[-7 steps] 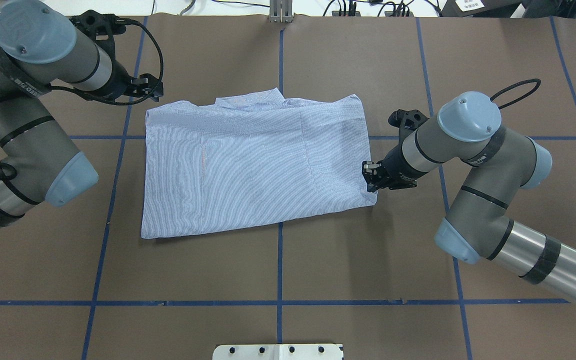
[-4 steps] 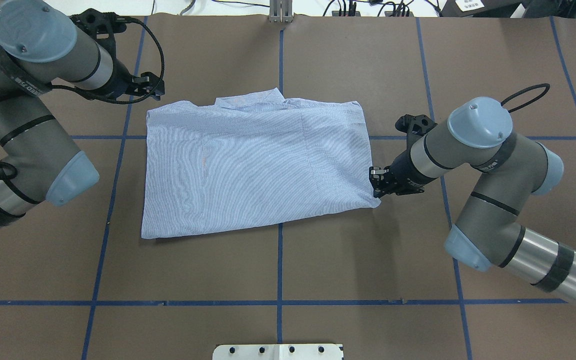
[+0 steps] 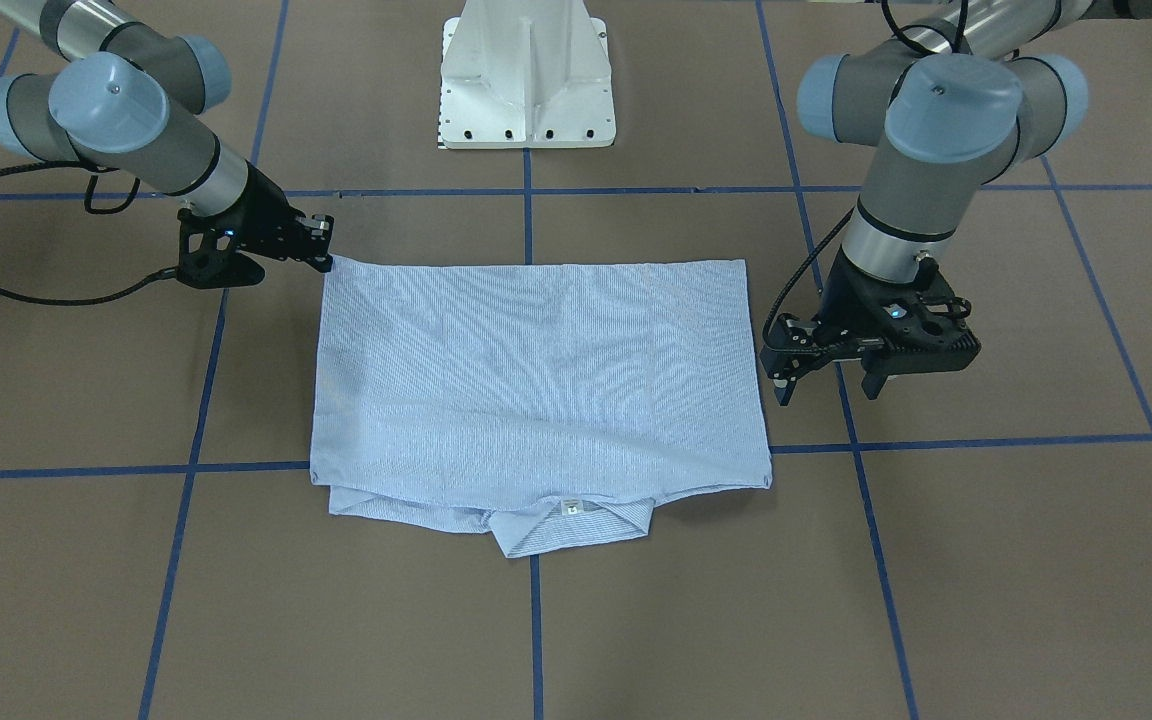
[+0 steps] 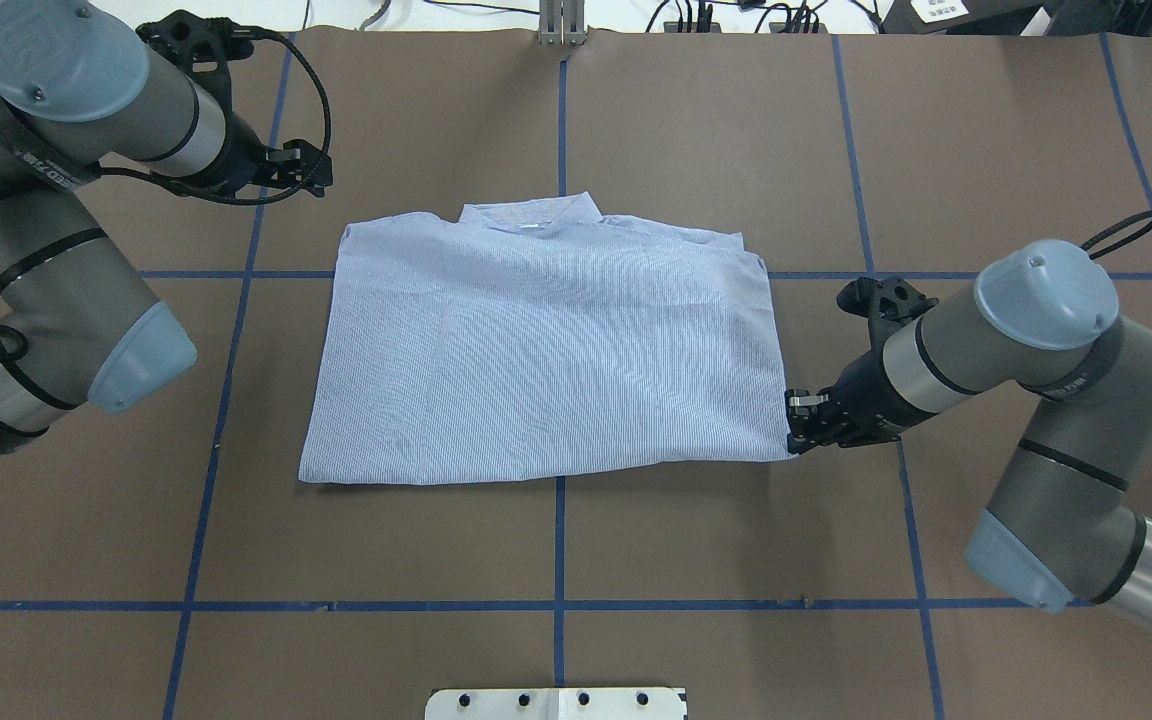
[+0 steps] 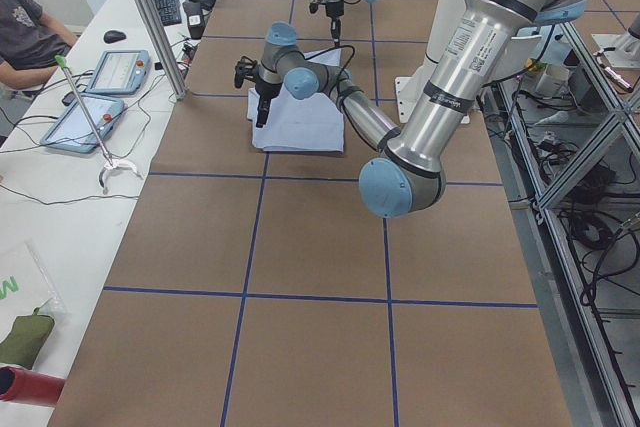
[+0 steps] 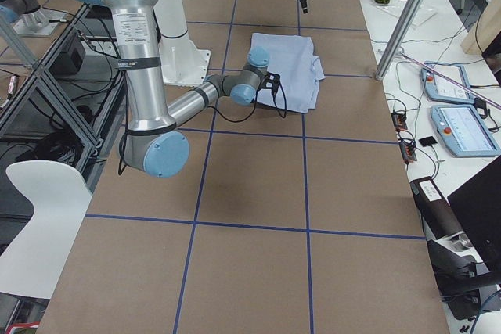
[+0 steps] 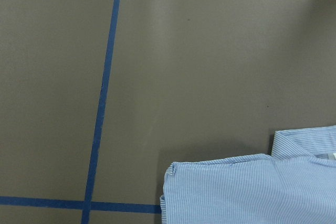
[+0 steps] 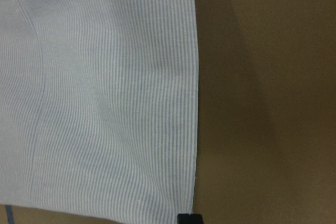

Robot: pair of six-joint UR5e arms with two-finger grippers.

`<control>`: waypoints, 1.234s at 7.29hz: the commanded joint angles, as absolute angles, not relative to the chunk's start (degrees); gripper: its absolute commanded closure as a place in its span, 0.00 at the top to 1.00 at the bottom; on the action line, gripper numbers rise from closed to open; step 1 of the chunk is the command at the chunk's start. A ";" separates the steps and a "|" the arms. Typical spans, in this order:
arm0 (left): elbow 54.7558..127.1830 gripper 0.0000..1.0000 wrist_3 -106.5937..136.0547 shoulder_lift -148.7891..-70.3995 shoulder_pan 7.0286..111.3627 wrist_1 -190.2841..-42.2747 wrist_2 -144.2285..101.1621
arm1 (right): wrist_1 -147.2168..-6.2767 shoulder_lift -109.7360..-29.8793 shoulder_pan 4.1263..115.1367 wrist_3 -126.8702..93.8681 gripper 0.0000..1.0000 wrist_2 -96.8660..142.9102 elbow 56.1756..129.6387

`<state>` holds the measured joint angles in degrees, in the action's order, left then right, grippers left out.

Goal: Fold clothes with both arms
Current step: 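Drag the folded shirt with the right gripper away from the left arm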

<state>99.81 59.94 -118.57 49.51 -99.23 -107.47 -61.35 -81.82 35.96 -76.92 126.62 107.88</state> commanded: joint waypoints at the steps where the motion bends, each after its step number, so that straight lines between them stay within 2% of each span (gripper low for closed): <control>1: 99.76 0.99 59.94 -118.48 49.48 -99.23 -107.40 | -61.35 -83.32 34.11 -76.99 0.00 126.48 110.39; 3: 99.84 1.00 59.94 -118.48 49.48 -99.23 -107.40 | -61.43 -87.86 31.75 -76.99 0.00 126.65 112.92; 7: 99.93 1.00 60.64 -118.65 49.48 -99.23 -107.40 | -61.43 -106.65 26.30 -79.53 0.00 130.60 124.69; 9: 100.02 1.00 60.64 -118.65 49.48 -99.32 -107.23 | -61.35 -109.77 21.90 -85.31 0.00 130.96 126.47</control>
